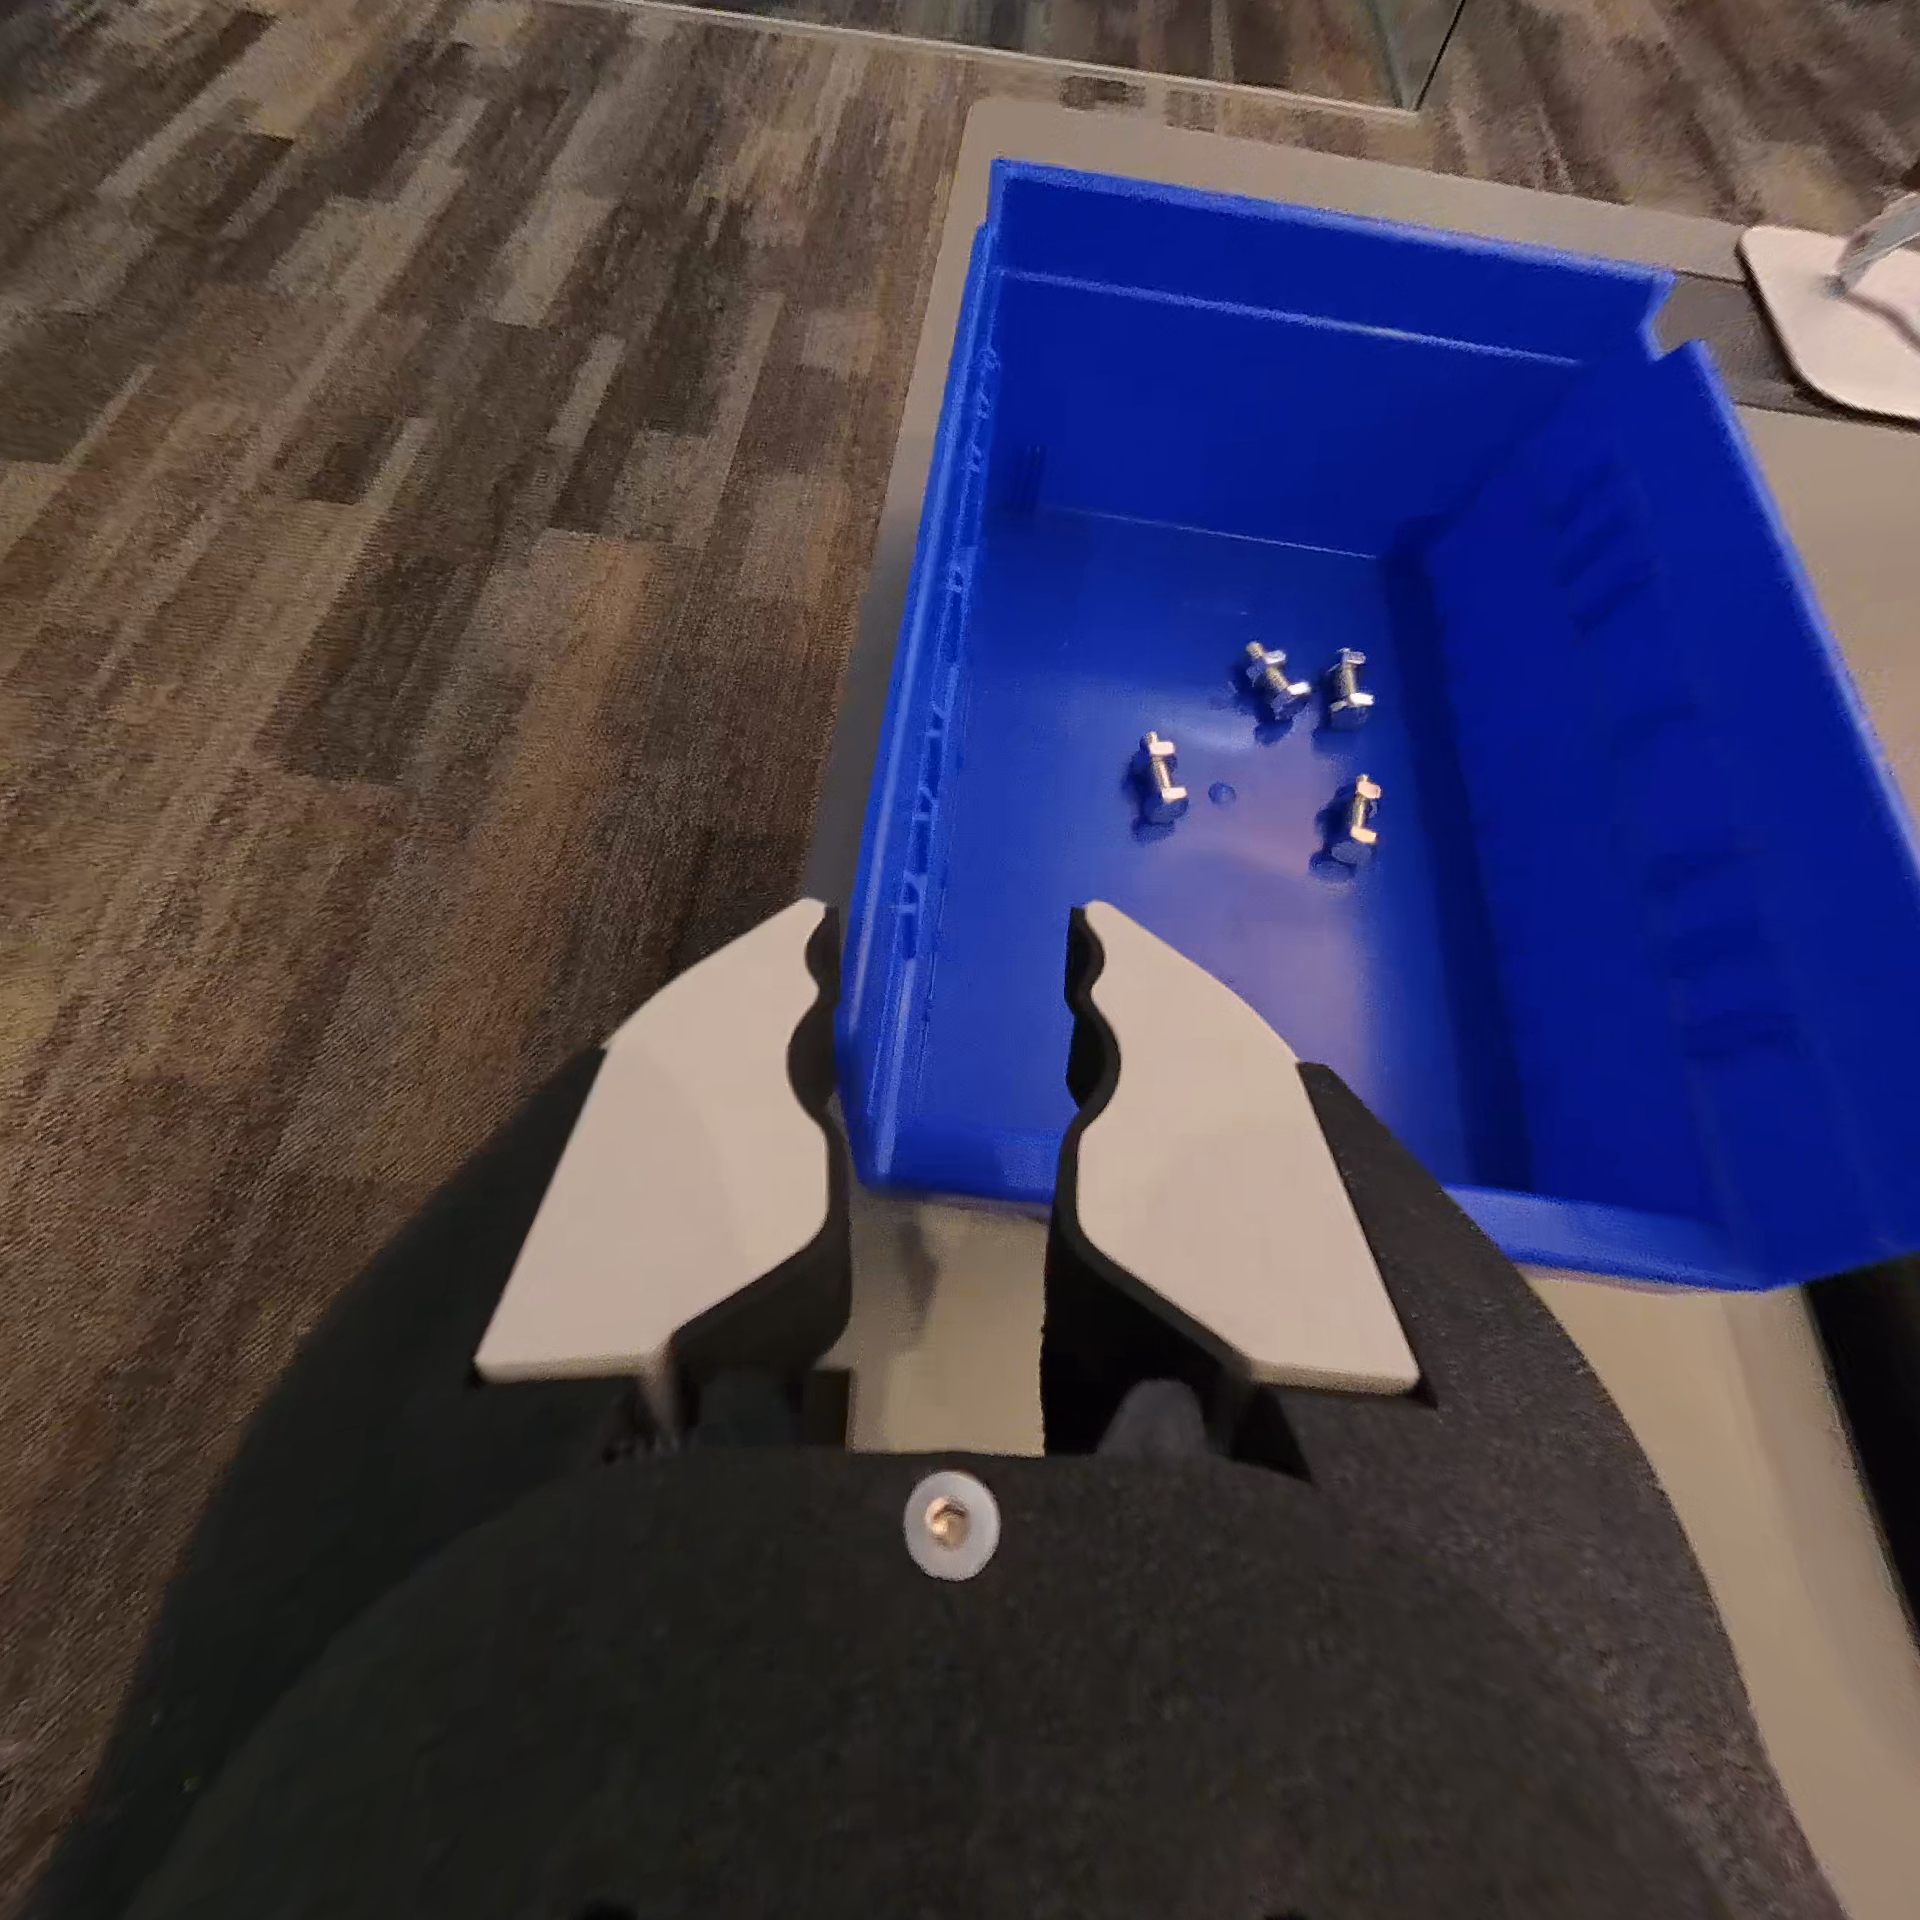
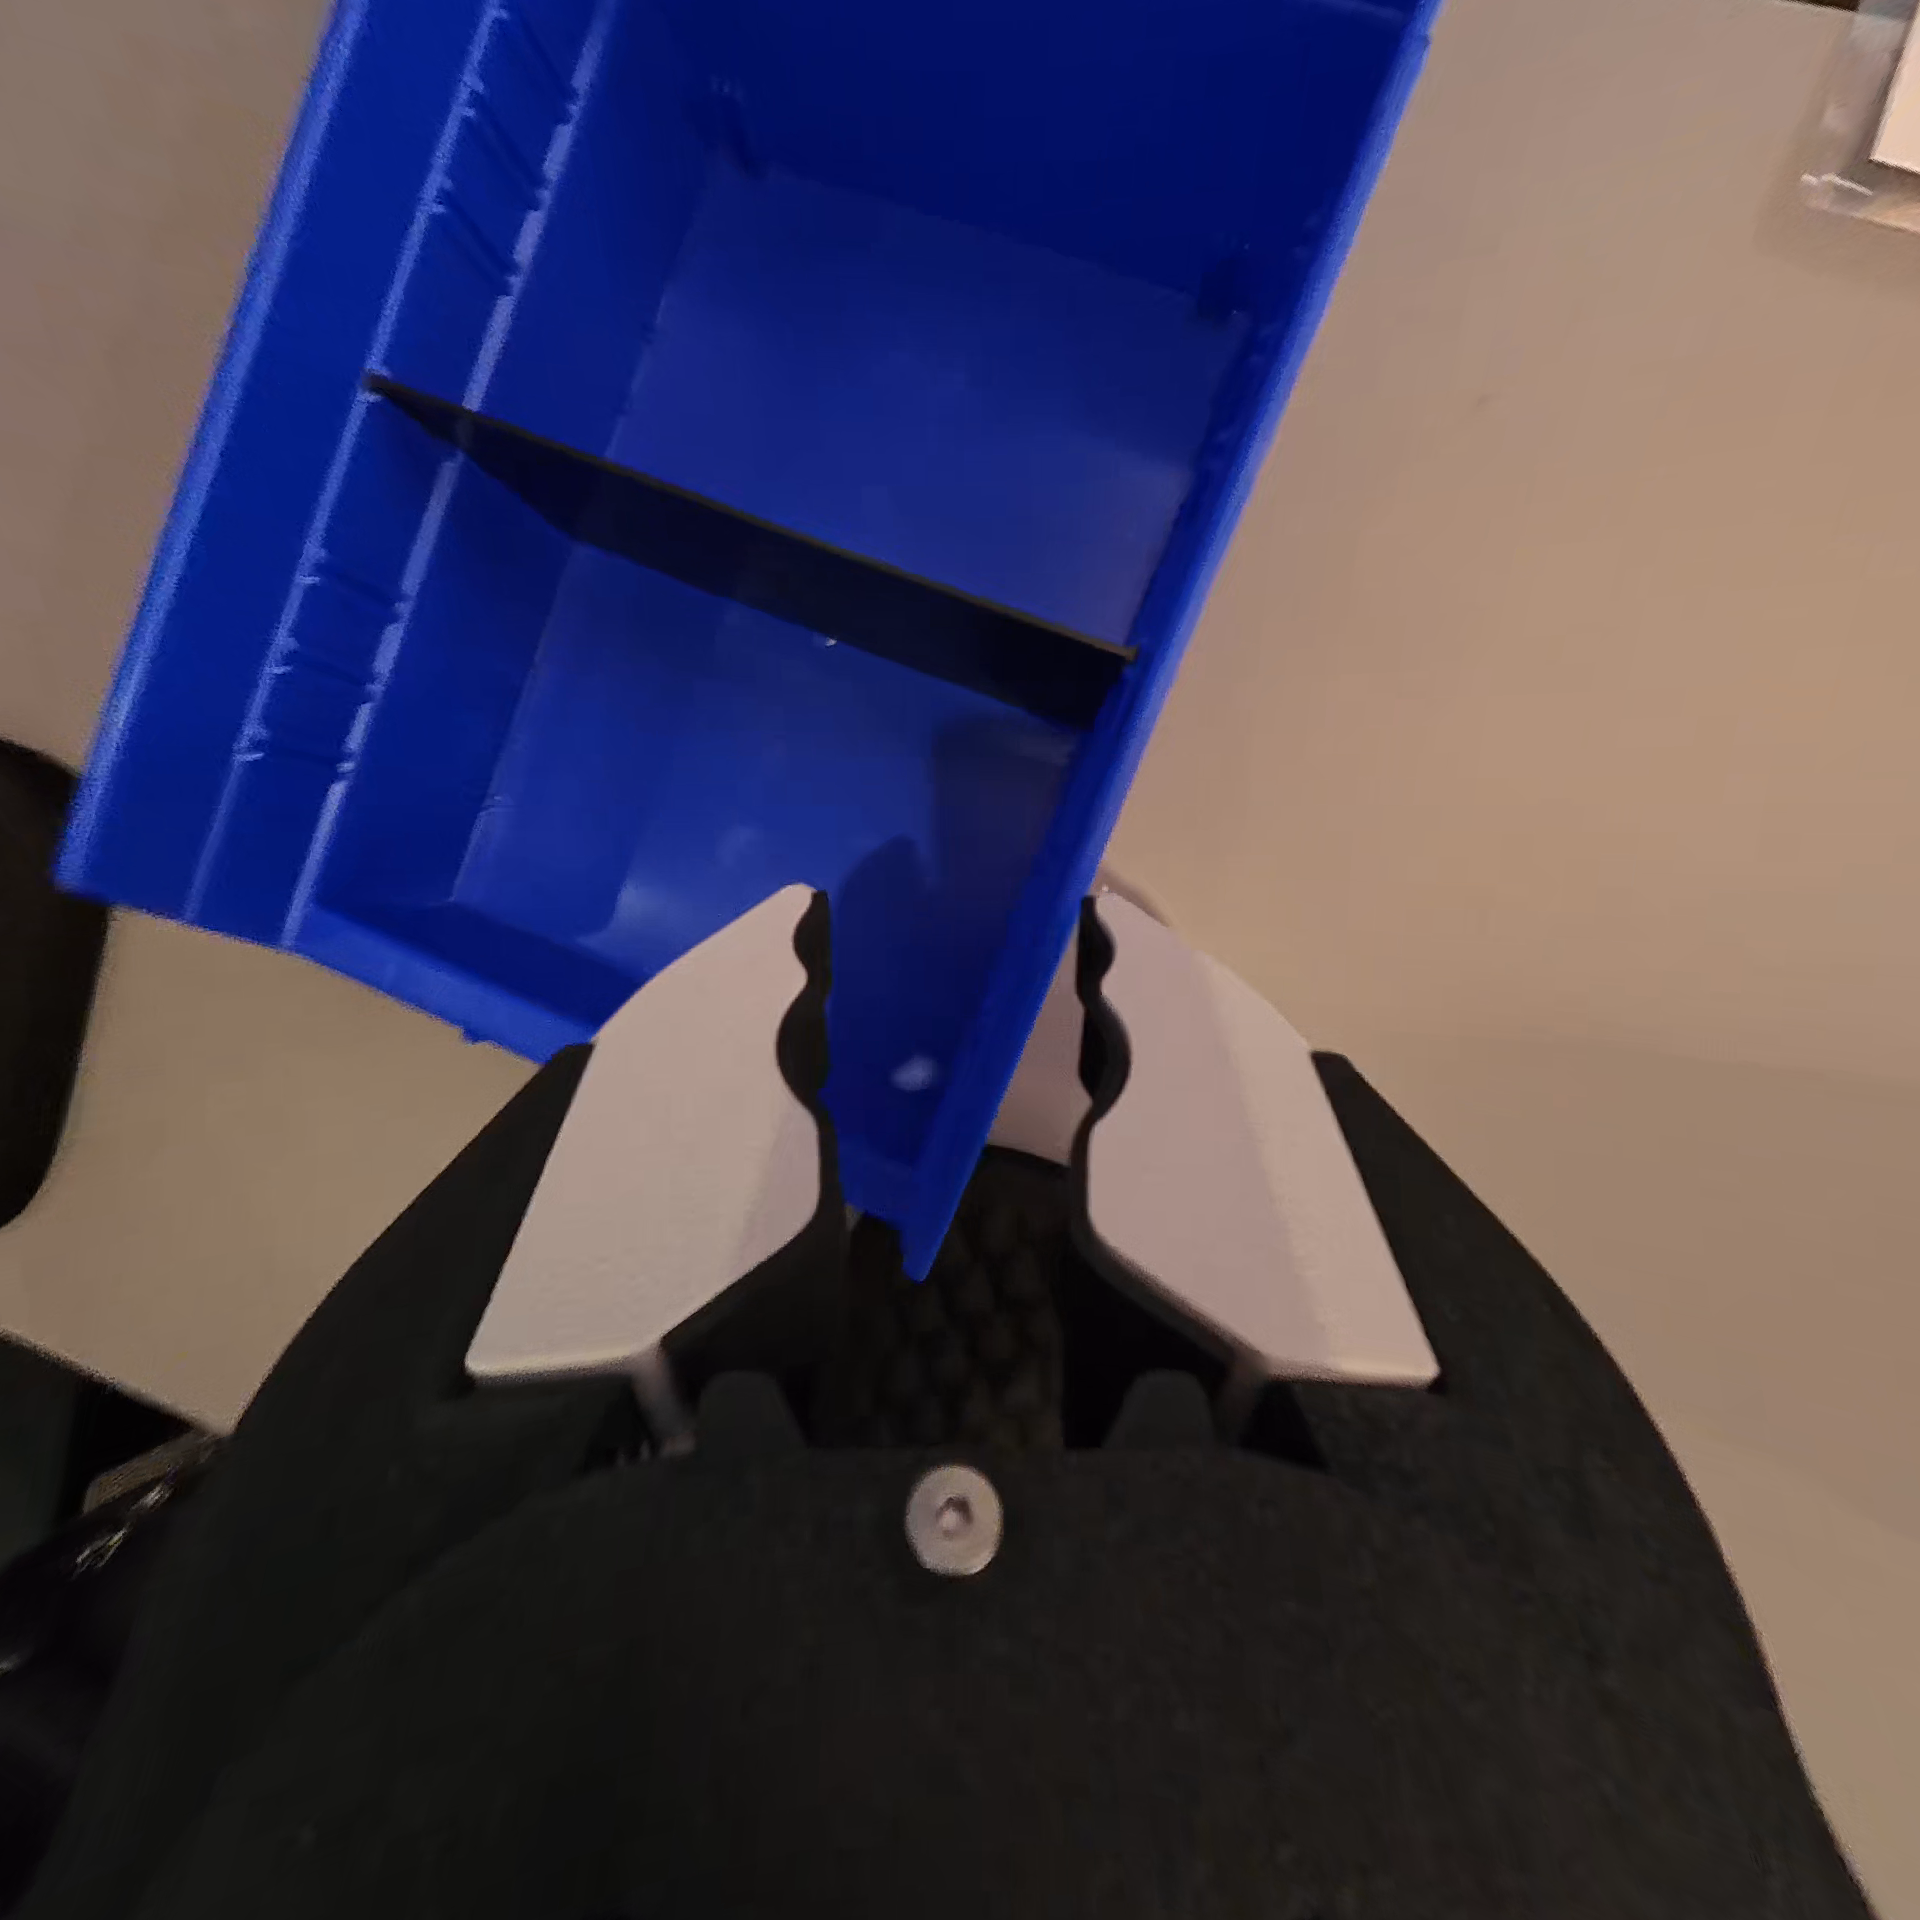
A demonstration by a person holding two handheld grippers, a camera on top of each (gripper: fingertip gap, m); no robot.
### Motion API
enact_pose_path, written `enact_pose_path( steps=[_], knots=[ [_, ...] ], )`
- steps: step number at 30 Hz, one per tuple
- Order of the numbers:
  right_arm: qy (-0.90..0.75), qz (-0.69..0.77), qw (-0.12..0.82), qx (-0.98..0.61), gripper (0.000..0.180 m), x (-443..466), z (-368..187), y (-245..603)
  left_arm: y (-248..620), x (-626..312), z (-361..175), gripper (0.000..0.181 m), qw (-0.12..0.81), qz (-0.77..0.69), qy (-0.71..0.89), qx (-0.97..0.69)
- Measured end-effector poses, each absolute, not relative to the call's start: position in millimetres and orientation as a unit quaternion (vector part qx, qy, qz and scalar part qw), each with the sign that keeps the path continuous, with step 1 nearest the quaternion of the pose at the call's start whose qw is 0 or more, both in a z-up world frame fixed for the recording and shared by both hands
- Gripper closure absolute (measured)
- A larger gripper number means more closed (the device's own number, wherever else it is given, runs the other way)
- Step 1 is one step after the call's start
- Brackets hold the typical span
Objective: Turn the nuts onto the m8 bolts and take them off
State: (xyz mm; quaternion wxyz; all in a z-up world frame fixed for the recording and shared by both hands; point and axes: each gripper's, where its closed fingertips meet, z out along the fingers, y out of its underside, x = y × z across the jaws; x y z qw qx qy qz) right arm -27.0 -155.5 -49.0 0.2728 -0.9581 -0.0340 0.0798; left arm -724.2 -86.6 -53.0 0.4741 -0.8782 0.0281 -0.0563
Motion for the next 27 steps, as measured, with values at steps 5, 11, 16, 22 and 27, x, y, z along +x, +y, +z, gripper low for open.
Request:
enact_pose_path(
  steps=[5, 11, 16, 22, 27],
  knots=[
    [-0.011, 0.024, 0.193, -0.981, 0.129, -8.5, -82.9, -144.3, -110.1, -714.4, -36.8, 0.143, 0.482, -0.049, 0.028, -0.874],
    [-0.002, 0.068, 0.042, -0.997, 0.172, -14.8, -118.5, -152.5, -134.0, -711.9, -15.9, 0.144, 0.507, -0.039, 0.016, -0.861],
    [0.004, 0.09, 0.079, -0.993, 0.174, 16.1, -110.2, -133.8, -155.6, -698.7, -11.1, 0.146, 0.515, -0.064, 0.018, -0.855],
    [0.044, 0.099, 0.081, -0.991, 0.174, 129.2, -104.9, -161.3, -188.3, -689.6, -6.2, 0.148, 0.516, -0.129, 0.006, -0.847],
    [0.088, 0.09, 0.096, -0.987, 0.174, 245.5, -112.5, -212.6, -204.2, -706.8, 10.5, 0.153, 0.553, -0.12, -0.028, -0.824]
  ],
)
